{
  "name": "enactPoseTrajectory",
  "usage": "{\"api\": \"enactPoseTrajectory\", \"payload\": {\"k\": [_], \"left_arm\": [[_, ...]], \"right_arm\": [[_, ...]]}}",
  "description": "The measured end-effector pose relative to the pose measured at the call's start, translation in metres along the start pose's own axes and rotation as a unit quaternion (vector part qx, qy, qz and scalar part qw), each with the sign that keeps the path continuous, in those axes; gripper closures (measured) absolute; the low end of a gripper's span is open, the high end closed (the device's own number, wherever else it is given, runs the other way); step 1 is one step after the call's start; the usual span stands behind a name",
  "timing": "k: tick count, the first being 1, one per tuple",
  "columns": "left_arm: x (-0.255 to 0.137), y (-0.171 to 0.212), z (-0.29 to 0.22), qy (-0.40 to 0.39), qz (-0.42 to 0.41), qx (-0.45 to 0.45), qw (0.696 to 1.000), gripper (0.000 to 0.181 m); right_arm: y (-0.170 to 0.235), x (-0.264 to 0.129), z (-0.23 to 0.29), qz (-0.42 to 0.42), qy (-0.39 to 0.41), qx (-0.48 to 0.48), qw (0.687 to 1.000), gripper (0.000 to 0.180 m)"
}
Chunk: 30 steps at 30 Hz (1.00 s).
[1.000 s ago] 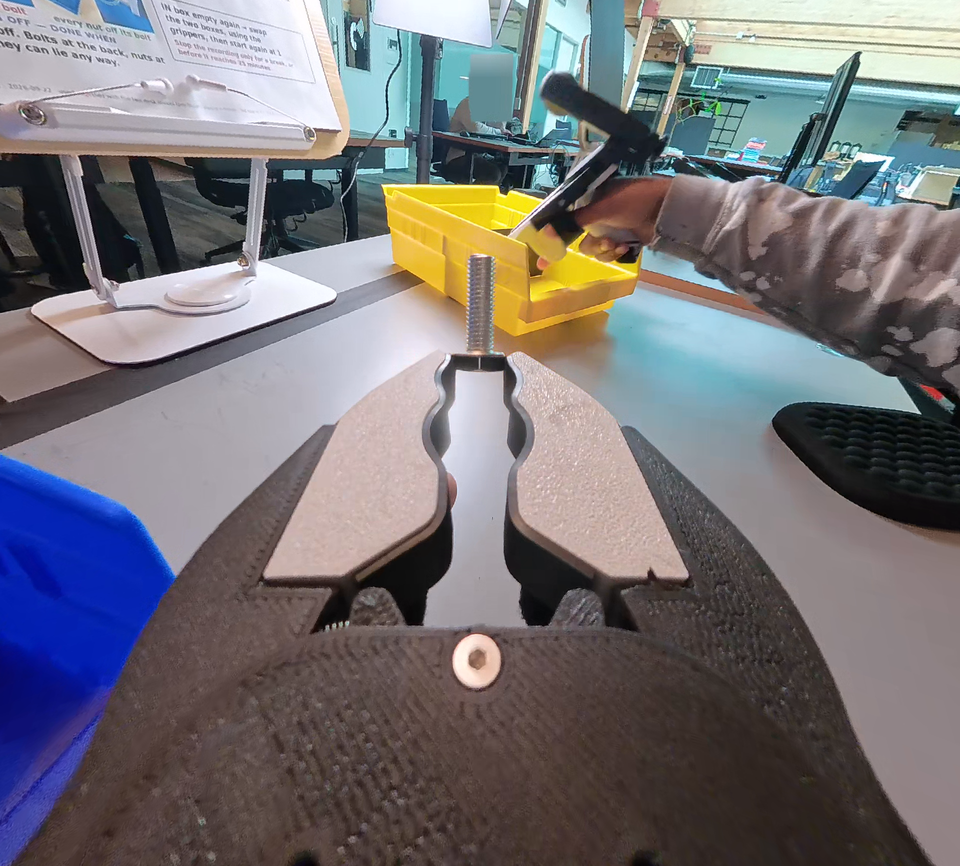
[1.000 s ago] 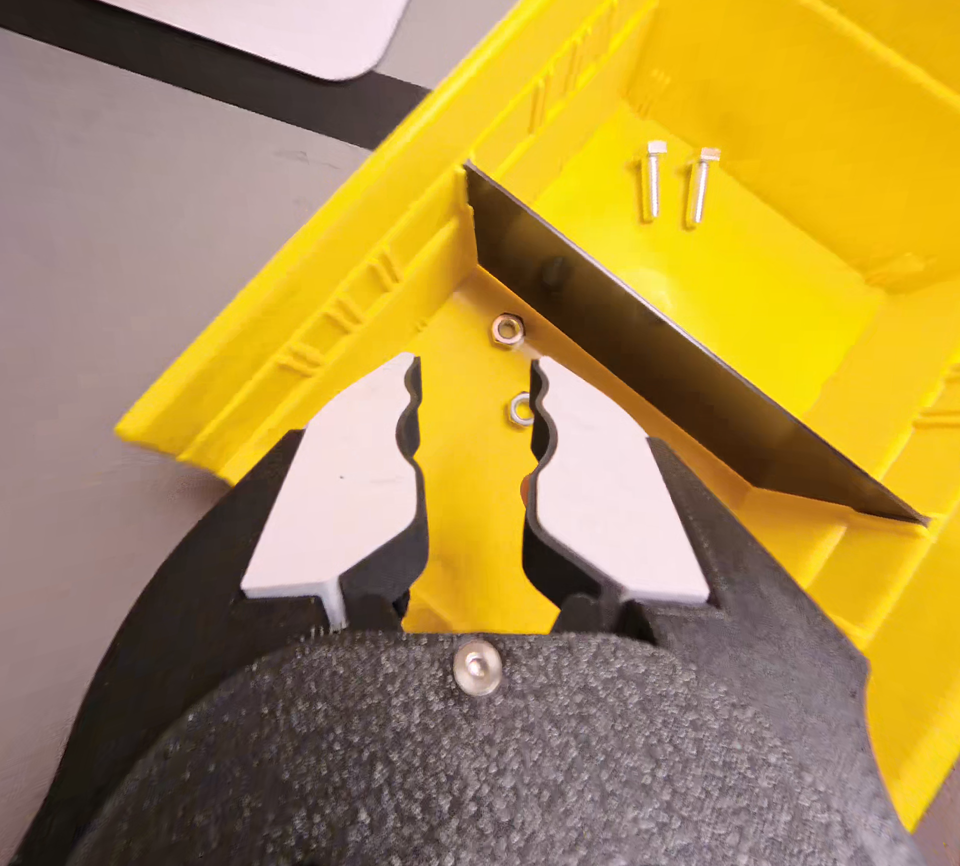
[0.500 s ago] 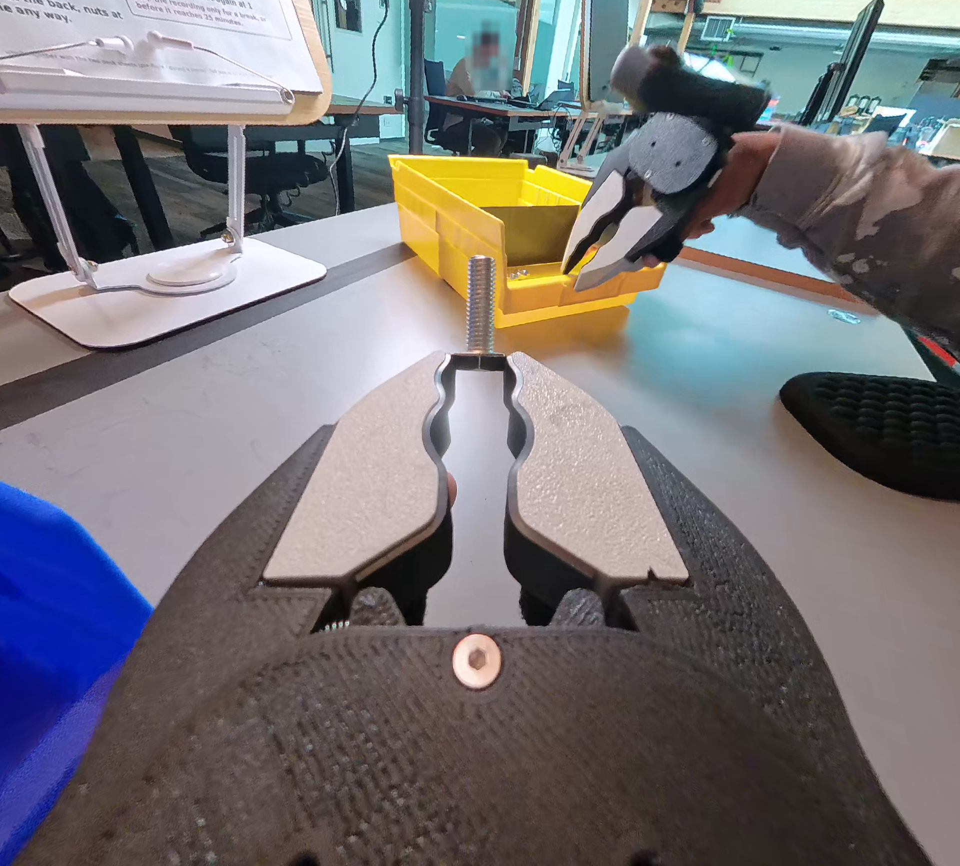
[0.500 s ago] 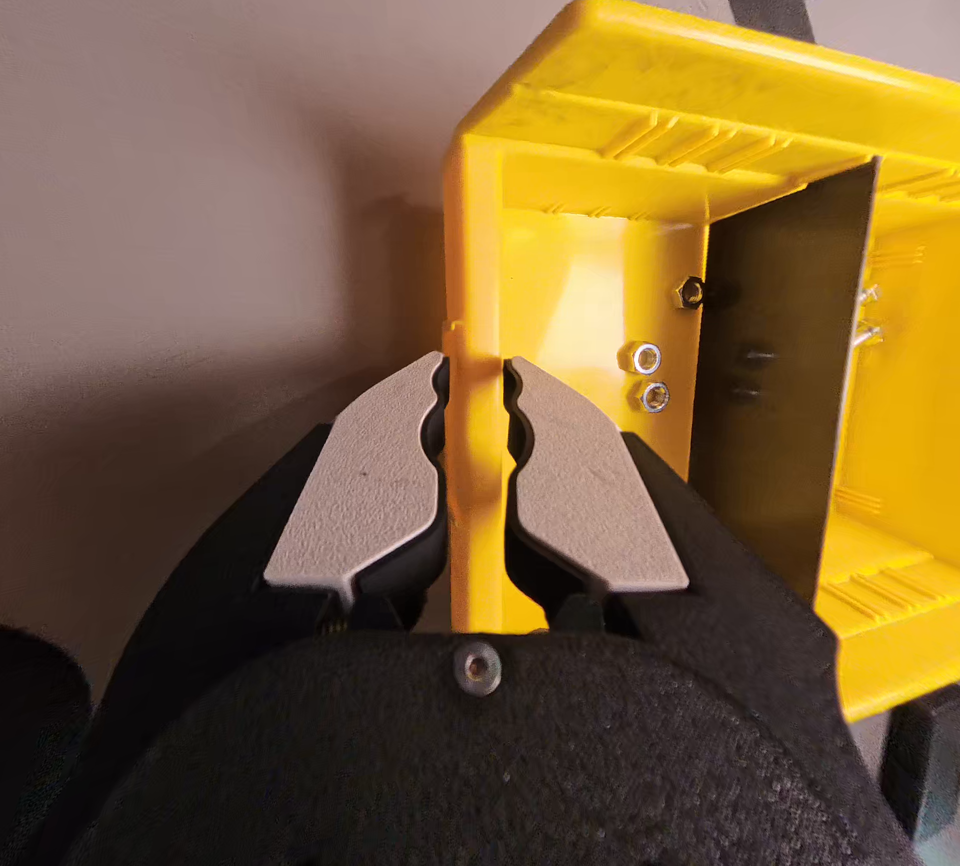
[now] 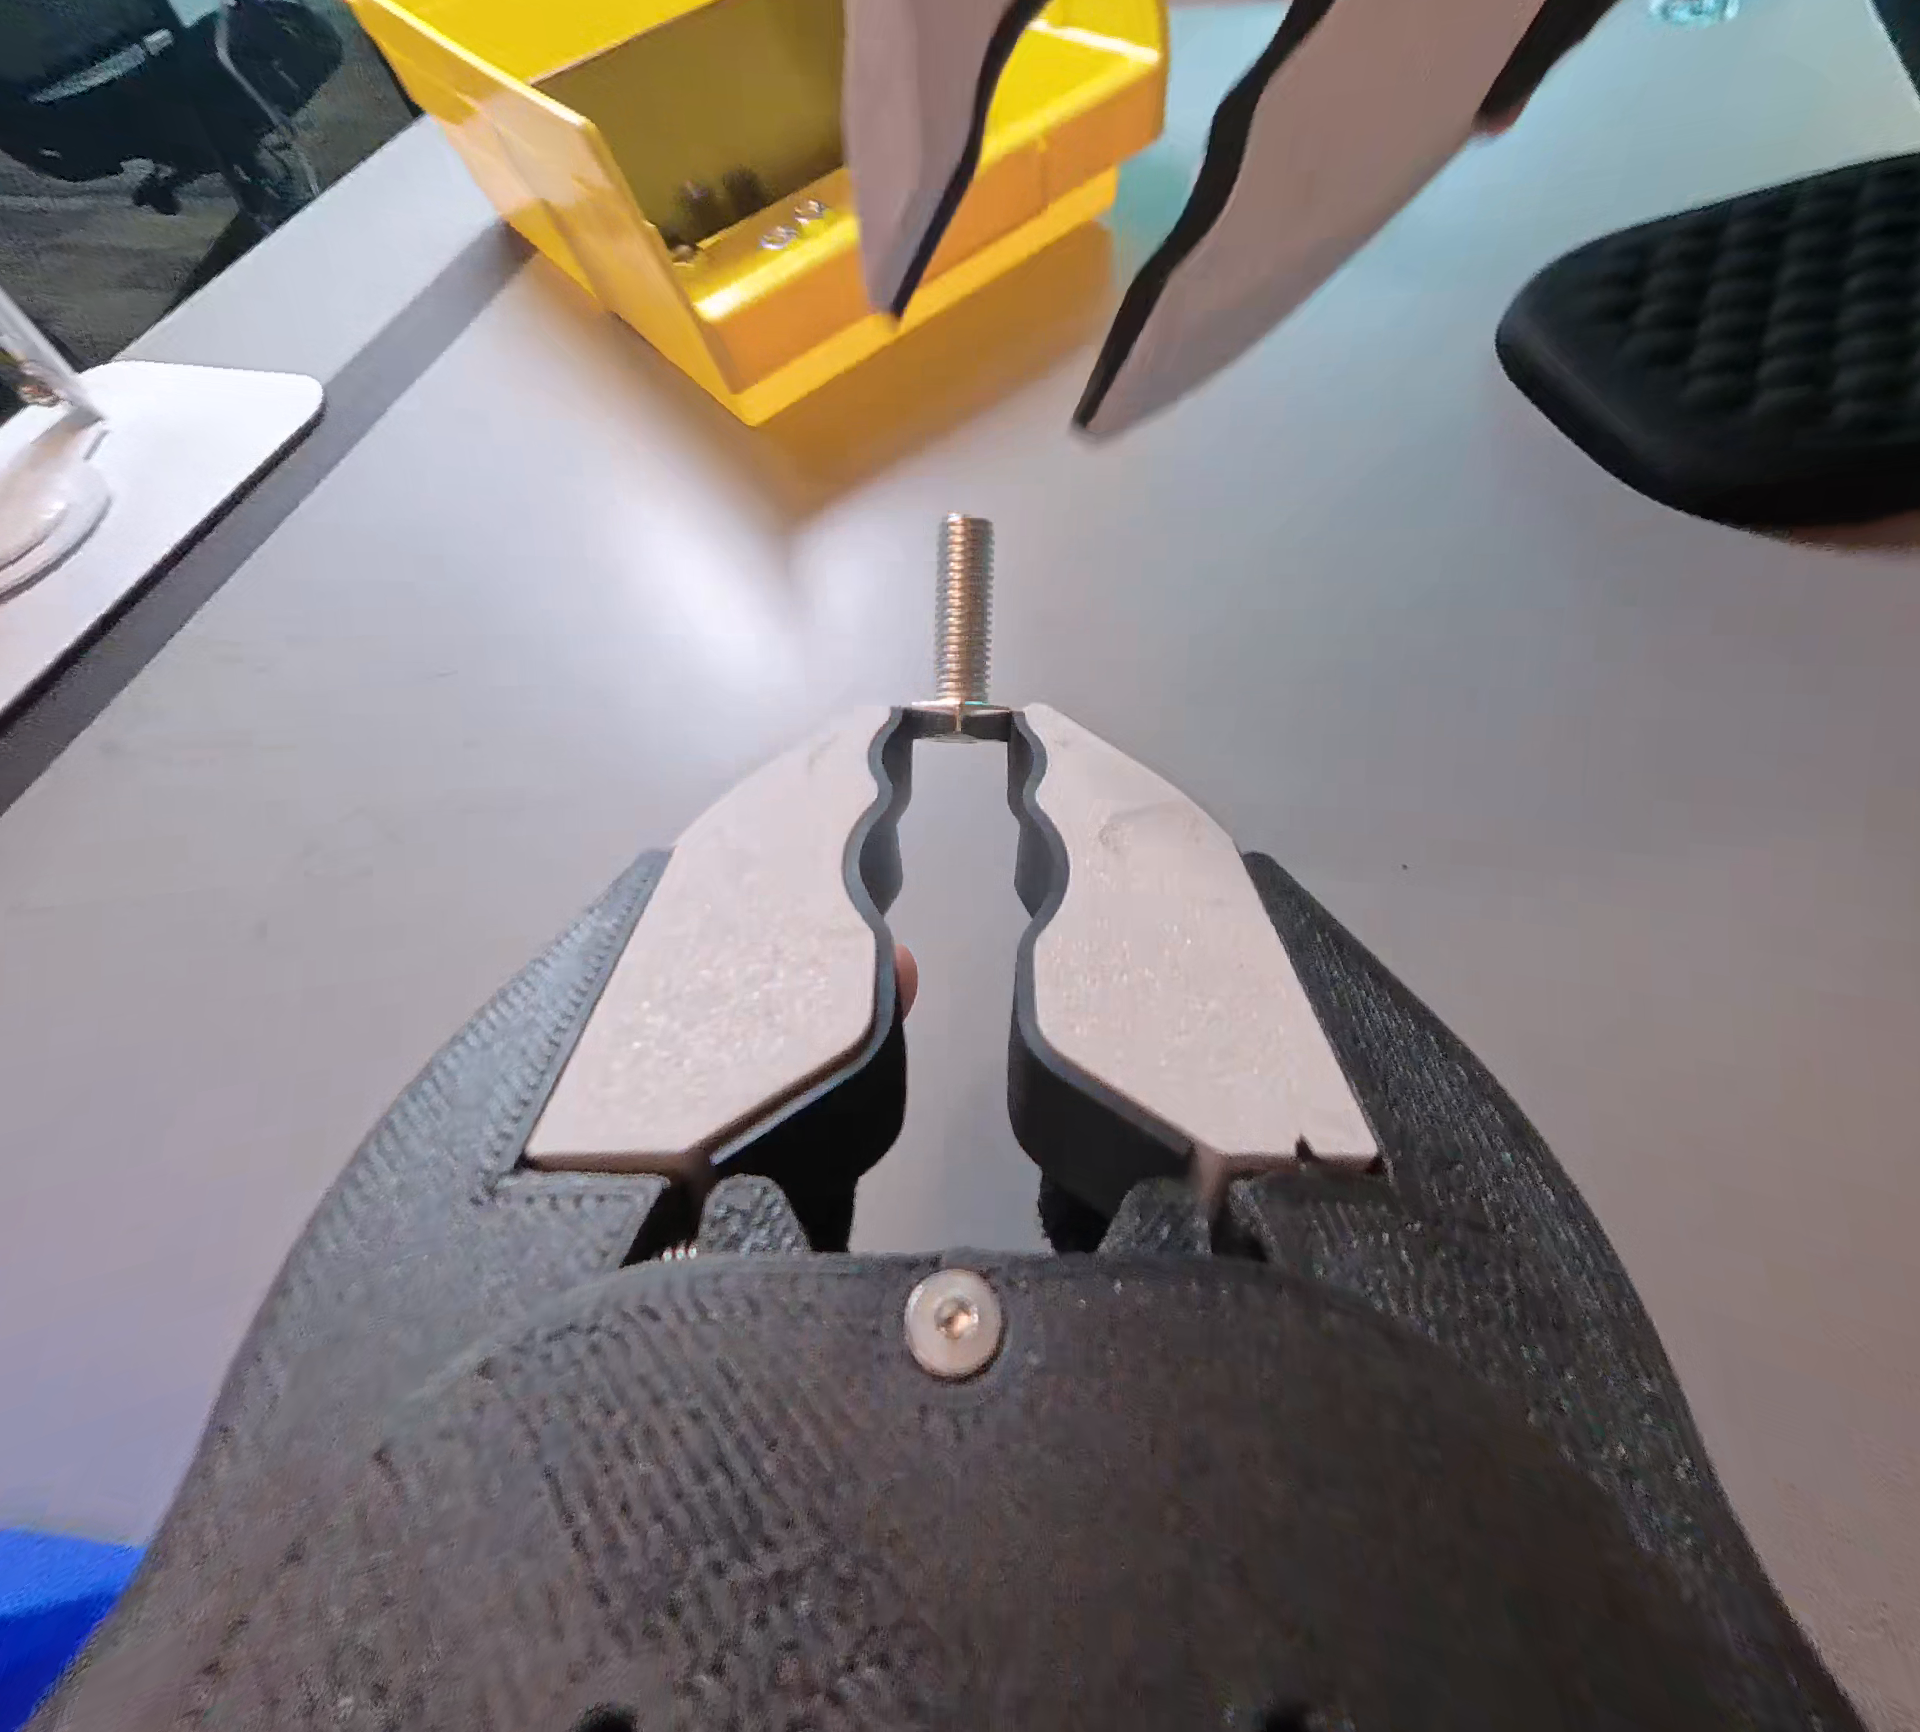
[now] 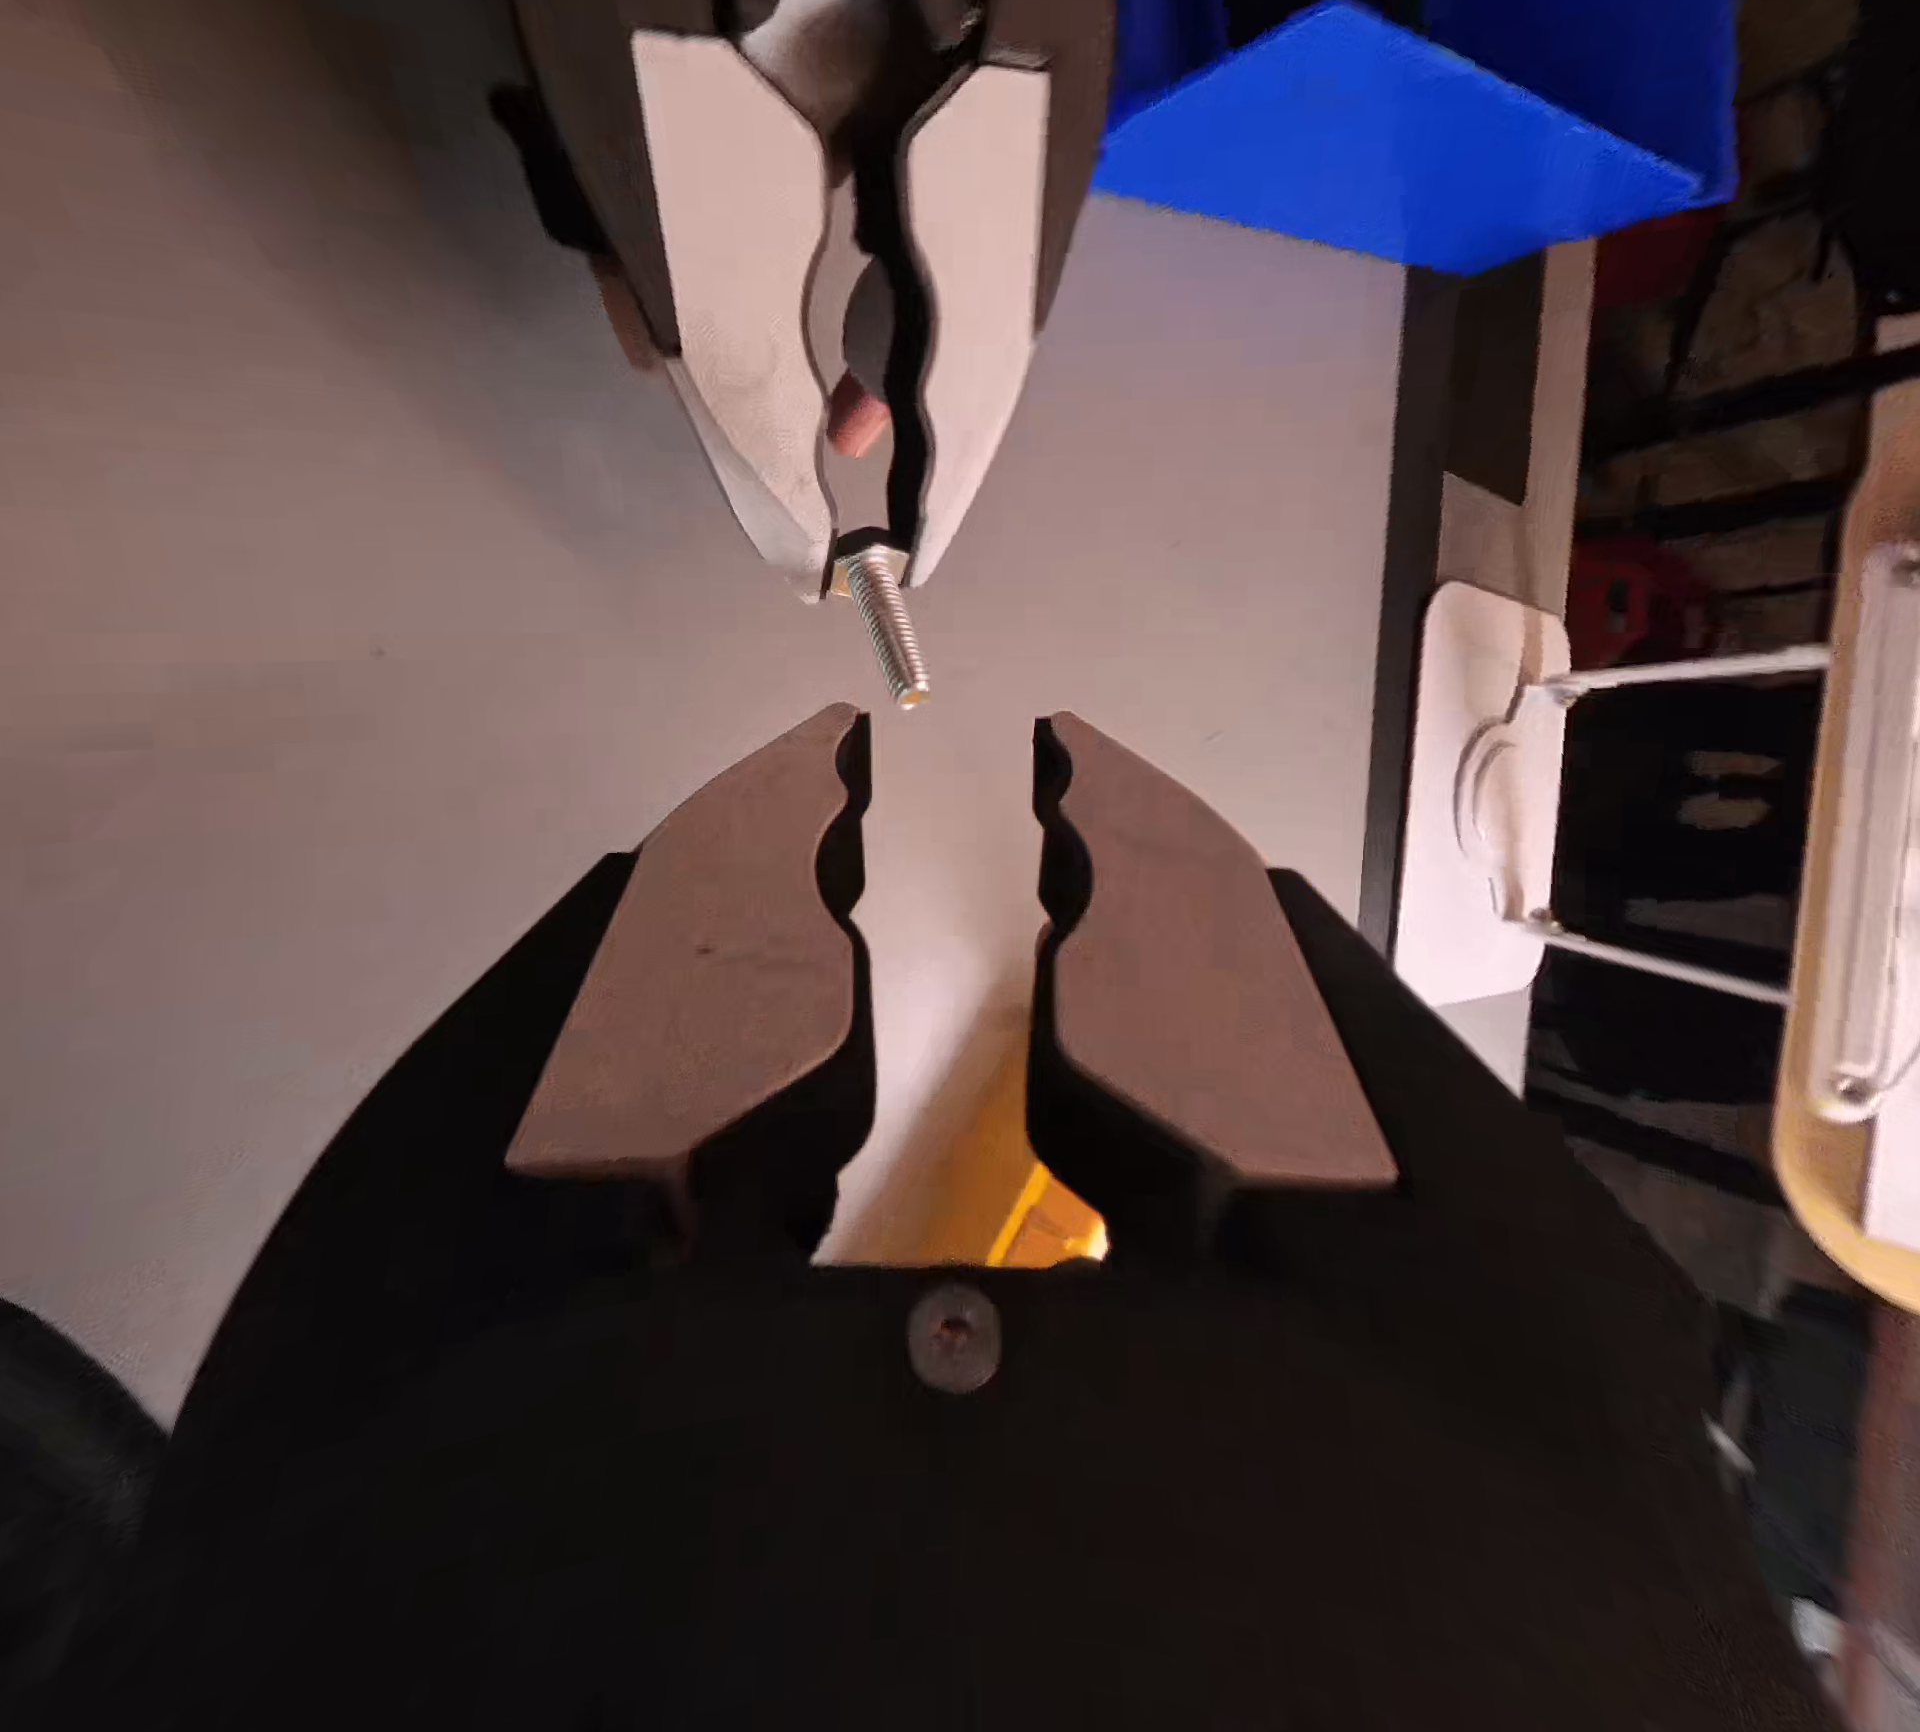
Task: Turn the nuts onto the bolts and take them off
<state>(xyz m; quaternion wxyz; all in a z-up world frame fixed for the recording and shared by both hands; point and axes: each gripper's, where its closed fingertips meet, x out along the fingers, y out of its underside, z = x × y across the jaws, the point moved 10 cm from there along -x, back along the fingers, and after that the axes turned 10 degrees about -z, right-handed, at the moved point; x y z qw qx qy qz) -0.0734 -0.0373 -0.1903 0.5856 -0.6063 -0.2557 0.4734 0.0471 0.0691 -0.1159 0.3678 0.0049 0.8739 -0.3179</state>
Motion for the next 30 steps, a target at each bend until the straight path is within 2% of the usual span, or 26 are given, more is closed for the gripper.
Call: {"api": "enactPoseTrajectory", "payload": {"k": [4, 5, 7, 9, 12, 15, 17, 21, 25, 30], "left_arm": [[0.005, 0.000, -0.010, 0.016, 0.017, 0.018, 1.000, 0.162], [0.005, 0.000, -0.010, 0.018, 0.021, 0.020, 0.999, 0.162], [0.005, 0.002, -0.011, 0.021, 0.028, 0.026, 0.999, 0.162], [0.003, 0.002, -0.009, 0.022, 0.010, 0.012, 1.000, 0.162], [-0.009, -0.006, 0.006, -0.009, -0.074, -0.056, 0.996, 0.152], [-0.026, -0.009, 0.027, -0.049, -0.128, -0.092, 0.986, 0.151], [-0.034, -0.009, 0.036, -0.076, -0.143, -0.094, 0.982, 0.152], [-0.040, -0.009, 0.040, -0.093, -0.156, -0.092, 0.979, 0.153], [-0.038, -0.004, 0.040, -0.099, -0.146, -0.079, 0.981, 0.155], [-0.034, 0.002, 0.042, -0.094, -0.147, -0.104, 0.979, 0.156]], "right_arm": [[0.000, 0.031, 0.022, 0.030, -0.051, -0.060, 0.996, 0.152], [0.000, 0.036, 0.025, 0.030, -0.046, -0.070, 0.996, 0.165], [0.001, 0.040, 0.028, 0.031, -0.041, -0.080, 0.995, 0.170], [0.002, 0.038, 0.025, 0.022, -0.039, -0.060, 0.997, 0.170], [0.010, 0.019, 0.001, 0.004, -0.012, 0.002, 1.000, 0.170], [0.042, -0.019, -0.058, 0.001, 0.097, 0.097, 0.991, 0.170], [0.084, -0.049, -0.109, 0.034, 0.197, 0.174, 0.964, 0.170], [0.193, -0.085, -0.178, 0.133, 0.286, 0.372, 0.873, 0.170], [0.276, -0.077, -0.196, 0.213, 0.289, 0.481, 0.800, 0.170], [0.334, -0.046, -0.194, 0.294, 0.267, 0.549, 0.735, 0.170]]}}
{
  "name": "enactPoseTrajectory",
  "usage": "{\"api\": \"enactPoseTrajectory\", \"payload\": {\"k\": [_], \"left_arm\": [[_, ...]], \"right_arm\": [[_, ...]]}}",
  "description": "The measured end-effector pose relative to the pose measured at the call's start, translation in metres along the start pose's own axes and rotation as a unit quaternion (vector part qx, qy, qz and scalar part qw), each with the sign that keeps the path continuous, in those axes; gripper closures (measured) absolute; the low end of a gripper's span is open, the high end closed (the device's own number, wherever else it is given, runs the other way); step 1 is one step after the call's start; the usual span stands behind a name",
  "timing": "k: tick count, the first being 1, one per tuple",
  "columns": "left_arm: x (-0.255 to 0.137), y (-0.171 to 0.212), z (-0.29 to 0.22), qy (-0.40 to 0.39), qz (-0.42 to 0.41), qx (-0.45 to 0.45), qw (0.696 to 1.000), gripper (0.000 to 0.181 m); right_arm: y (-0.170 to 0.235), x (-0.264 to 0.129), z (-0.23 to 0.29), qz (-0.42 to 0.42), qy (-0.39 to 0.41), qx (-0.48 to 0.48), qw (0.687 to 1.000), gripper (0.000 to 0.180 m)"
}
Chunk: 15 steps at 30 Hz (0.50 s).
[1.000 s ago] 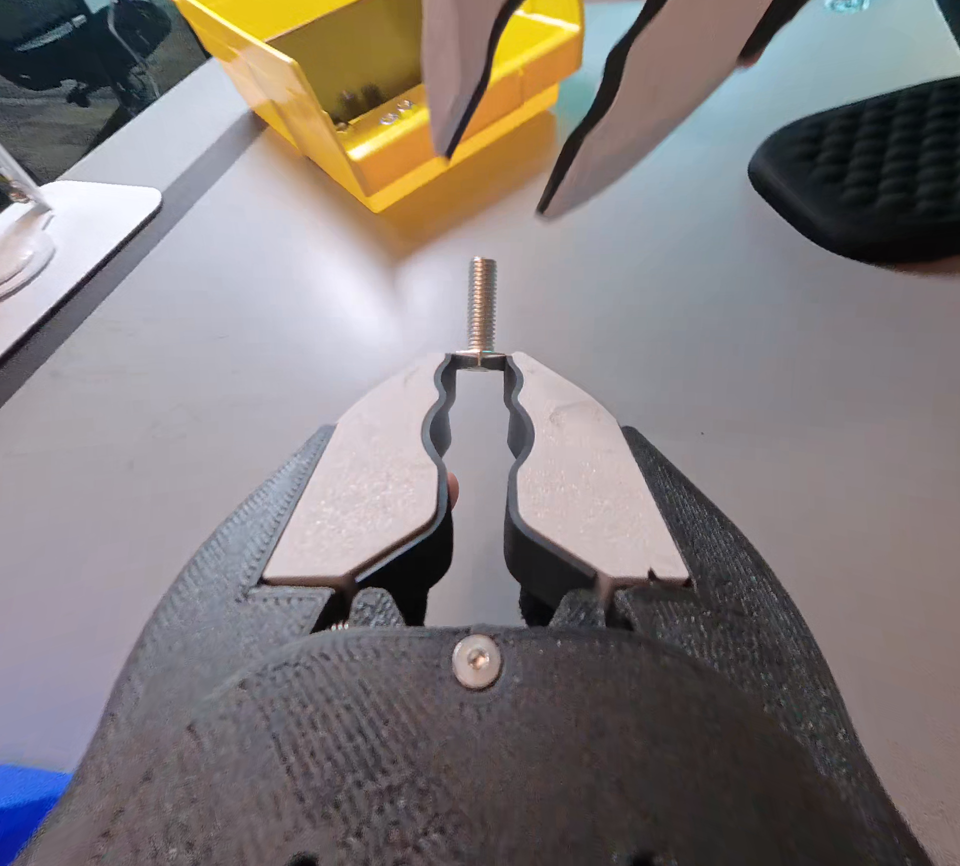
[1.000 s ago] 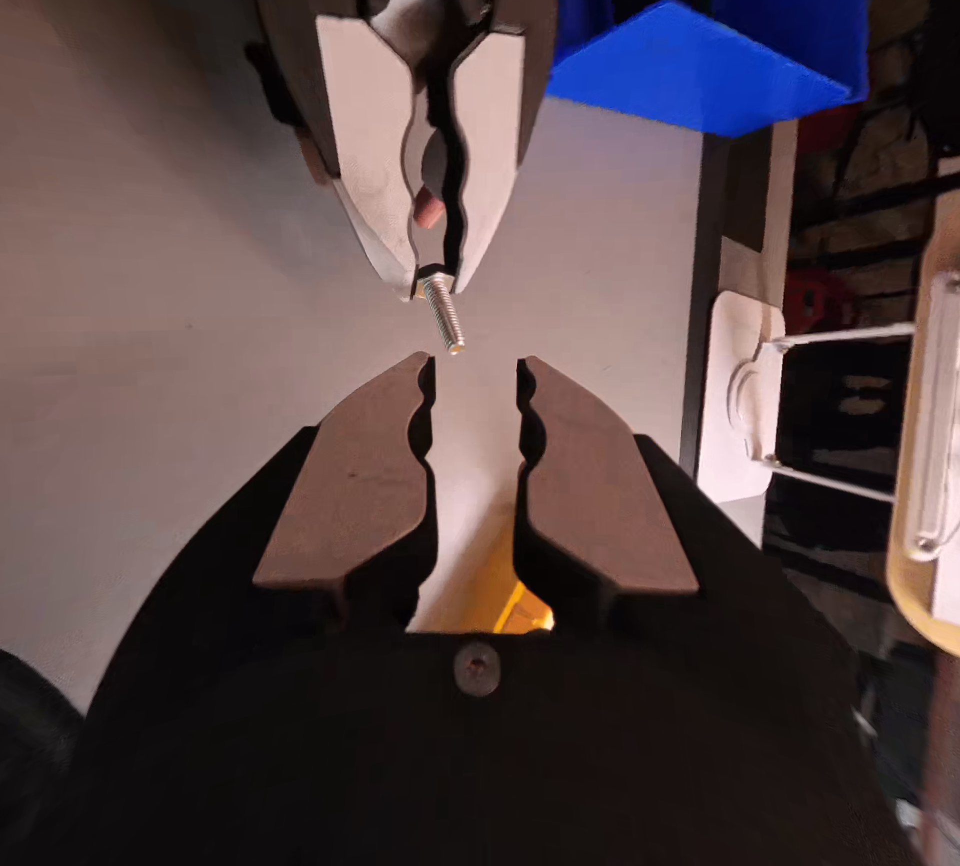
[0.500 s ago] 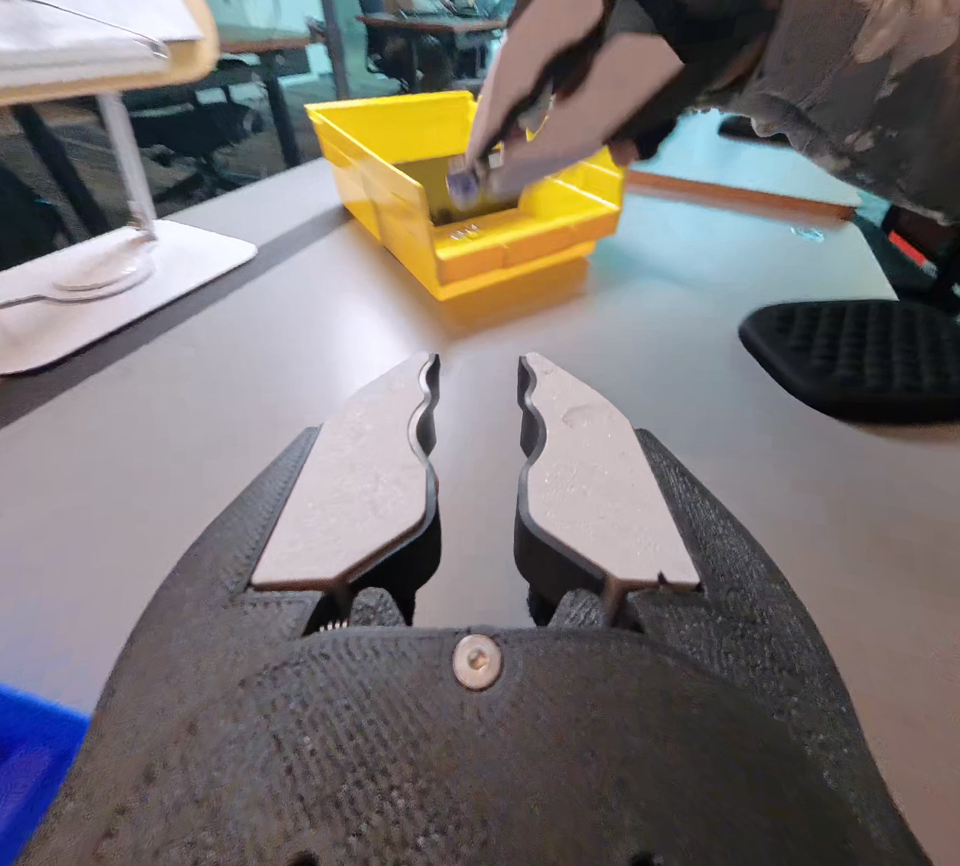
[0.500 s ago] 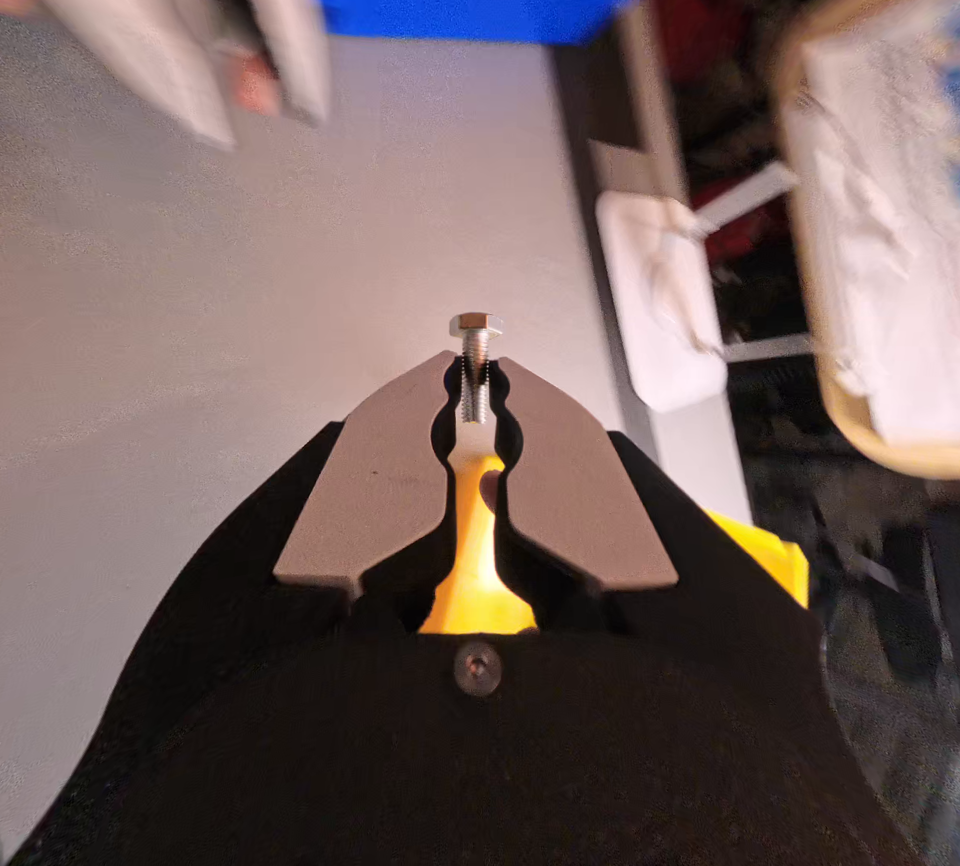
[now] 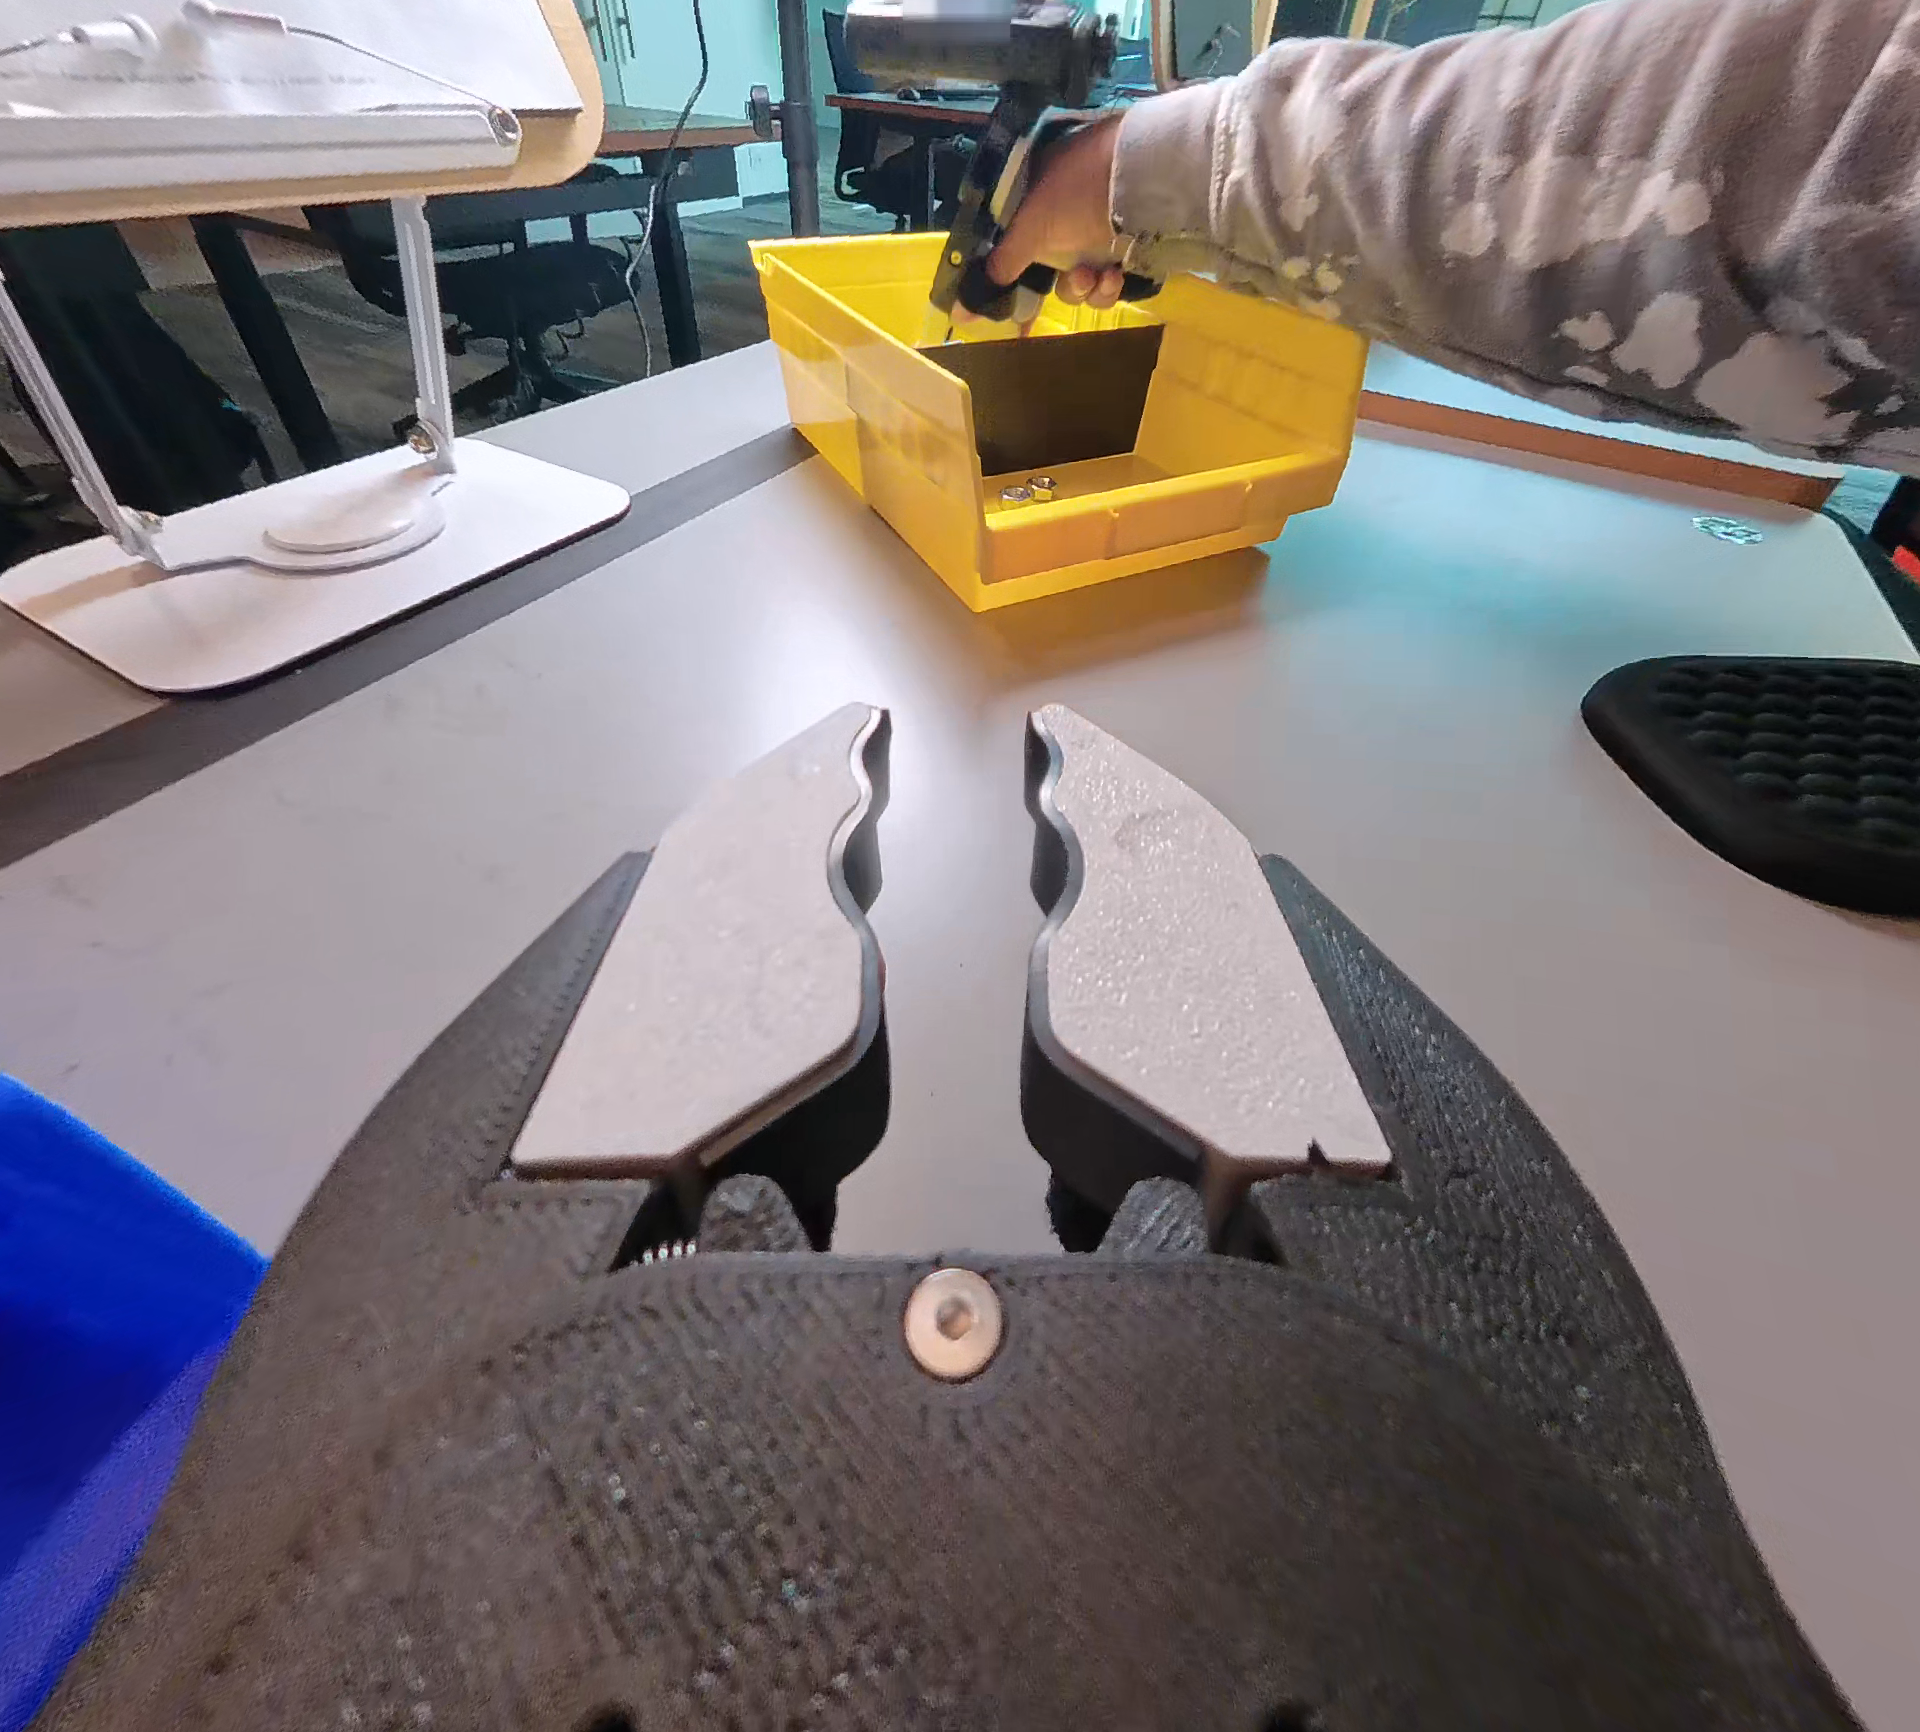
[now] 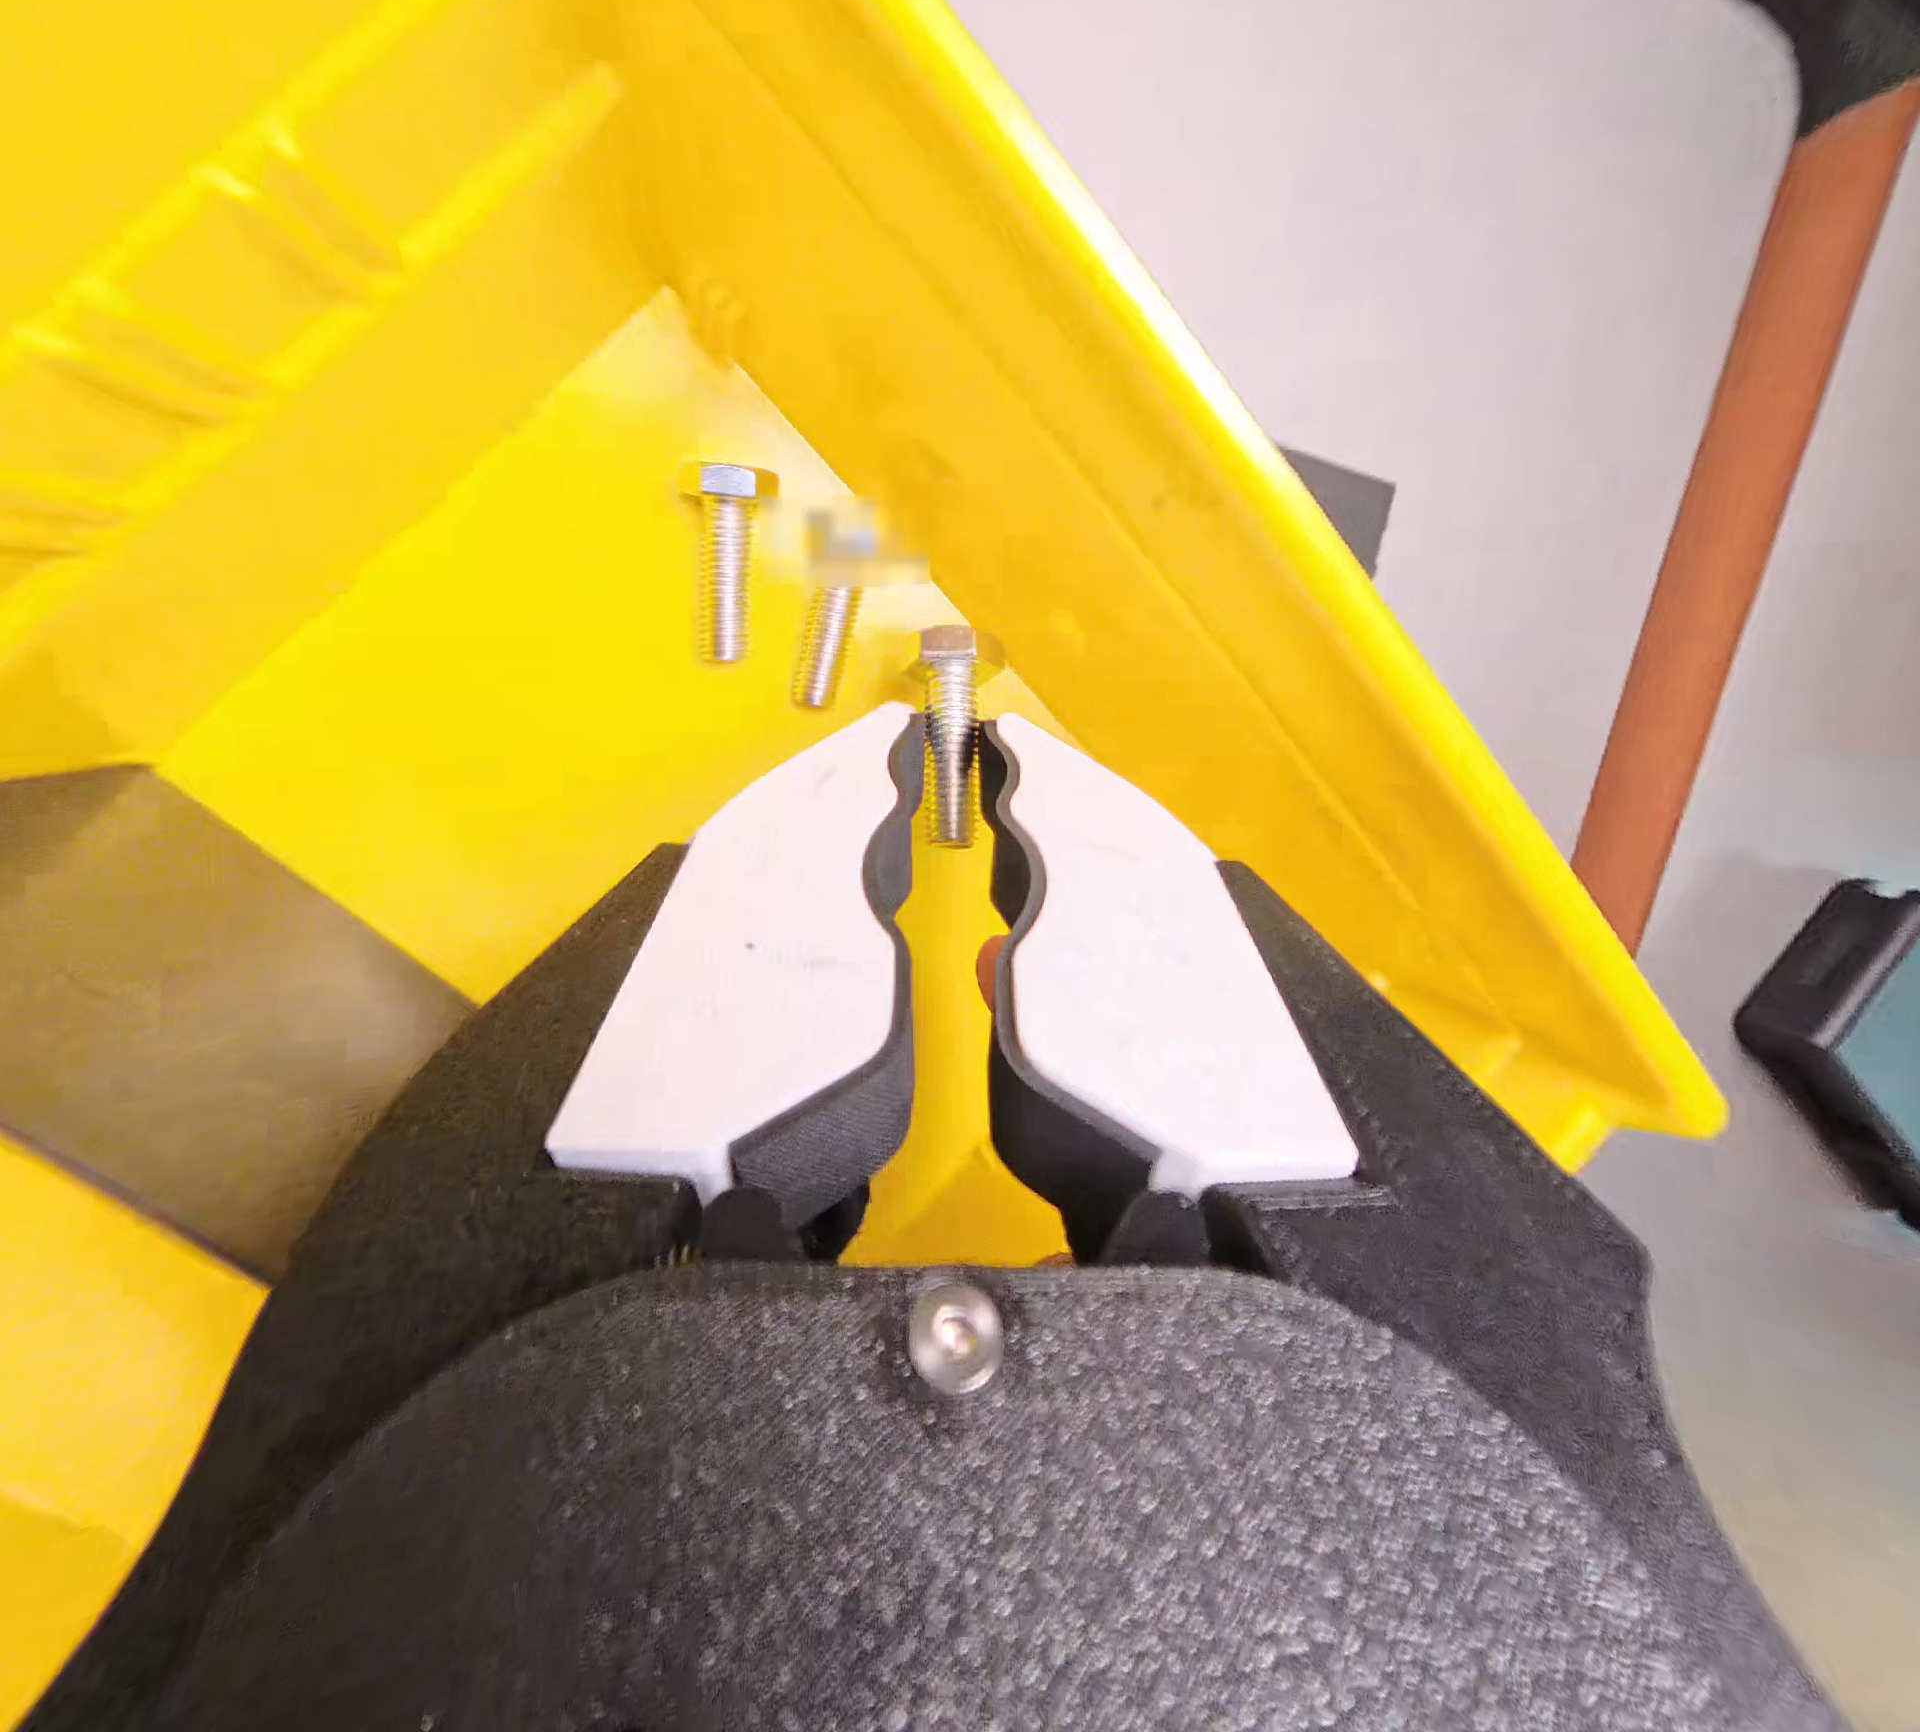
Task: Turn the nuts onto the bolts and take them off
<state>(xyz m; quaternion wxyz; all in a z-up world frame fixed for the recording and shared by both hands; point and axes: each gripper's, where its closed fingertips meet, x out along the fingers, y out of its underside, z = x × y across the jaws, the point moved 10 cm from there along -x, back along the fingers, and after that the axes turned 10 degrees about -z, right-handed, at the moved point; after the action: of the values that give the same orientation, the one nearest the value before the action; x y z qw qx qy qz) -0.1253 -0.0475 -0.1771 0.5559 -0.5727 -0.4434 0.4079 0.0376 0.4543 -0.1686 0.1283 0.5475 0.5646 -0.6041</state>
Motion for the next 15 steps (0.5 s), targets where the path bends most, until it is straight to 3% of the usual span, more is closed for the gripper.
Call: {"api": "enactPoseTrajectory", "payload": {"k": [5, 9, 12, 15], "left_arm": [[0.002, 0.006, -0.001, 0.008, 0.009, -0.004, 1.000, 0.156], [0.003, 0.009, -0.001, 0.014, 0.012, -0.014, 1.000, 0.156], [0.001, 0.006, 0.001, 0.010, 0.004, -0.016, 1.000, 0.156], [-0.004, -0.004, 0.008, -0.005, -0.016, -0.012, 1.000, 0.156]], "right_arm": [[0.013, 0.031, -0.002, 0.064, 0.003, 0.026, 0.998, 0.170], [0.004, 0.016, -0.001, 0.044, -0.007, 0.017, 0.999, 0.157], [-0.014, -0.029, 0.005, -0.058, -0.023, -0.001, 0.998, 0.153], [-0.020, -0.102, 0.030, -0.245, -0.072, -0.013, 0.967, 0.153]]}}
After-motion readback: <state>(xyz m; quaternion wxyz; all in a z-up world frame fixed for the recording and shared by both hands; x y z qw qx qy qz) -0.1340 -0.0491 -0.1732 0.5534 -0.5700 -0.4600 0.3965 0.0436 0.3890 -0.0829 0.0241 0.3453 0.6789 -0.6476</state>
